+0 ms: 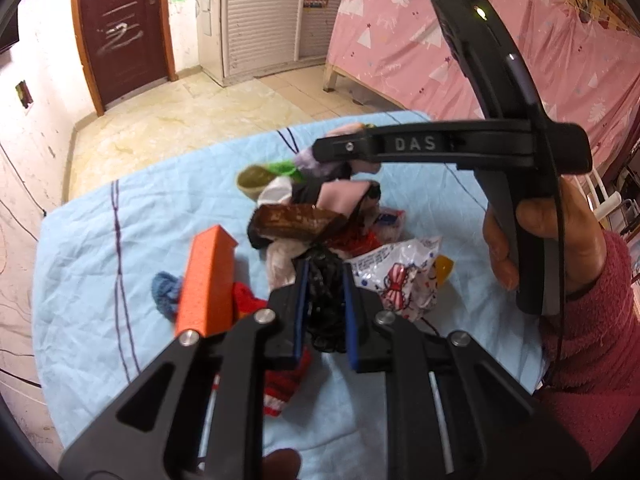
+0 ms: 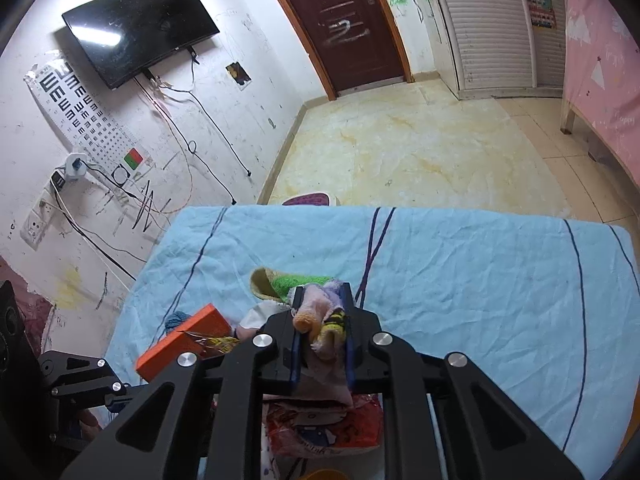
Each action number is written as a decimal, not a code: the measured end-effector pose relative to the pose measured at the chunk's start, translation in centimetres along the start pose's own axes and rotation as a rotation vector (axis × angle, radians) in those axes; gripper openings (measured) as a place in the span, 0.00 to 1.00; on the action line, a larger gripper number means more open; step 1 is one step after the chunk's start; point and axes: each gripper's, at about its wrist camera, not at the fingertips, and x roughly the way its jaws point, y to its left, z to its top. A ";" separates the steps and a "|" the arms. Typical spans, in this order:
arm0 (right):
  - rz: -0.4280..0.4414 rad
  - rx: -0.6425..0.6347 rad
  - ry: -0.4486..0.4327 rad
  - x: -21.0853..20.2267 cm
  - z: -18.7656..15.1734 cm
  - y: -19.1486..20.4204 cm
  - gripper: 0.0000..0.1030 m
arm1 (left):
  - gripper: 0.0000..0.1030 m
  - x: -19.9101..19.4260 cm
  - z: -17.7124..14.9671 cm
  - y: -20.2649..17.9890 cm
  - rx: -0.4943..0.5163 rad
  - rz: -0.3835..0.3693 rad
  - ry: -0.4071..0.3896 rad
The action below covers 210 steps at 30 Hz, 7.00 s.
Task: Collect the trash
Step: 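Return to the bed and grasp a pink toy with the right tool, then carry the pink toy to the yellow bin and open the right tool, then close the left tool on the orange box while the right tool grasps the pink cloth, then carry box and pink cloth over the yellow bin and open both tools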
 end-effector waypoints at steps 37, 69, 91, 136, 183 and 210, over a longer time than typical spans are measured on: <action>-0.120 0.218 -0.433 -23.1 -8.2 -13.1 0.09 | 0.14 -1.1 8.6 -14.1 0.116 -0.079 -0.107; -0.340 0.512 -0.450 -27.5 -18.0 -26.3 0.19 | 0.52 10.6 14.1 -32.1 0.199 -0.206 0.051; -0.305 0.437 -0.444 -25.7 -16.0 -22.5 0.52 | 0.52 3.9 14.8 -23.5 0.111 -0.135 -0.056; -0.059 -0.118 -0.067 -4.0 -1.9 1.5 0.63 | 0.60 -0.7 1.8 5.1 -0.112 0.182 0.019; 0.022 -0.112 -0.123 -5.8 -1.5 0.8 0.32 | 0.22 -4.8 2.1 3.1 -0.201 0.026 -0.124; -0.172 0.113 -0.349 -19.8 -9.0 -12.8 0.33 | 0.22 0.5 7.5 -12.5 0.047 -0.107 -0.078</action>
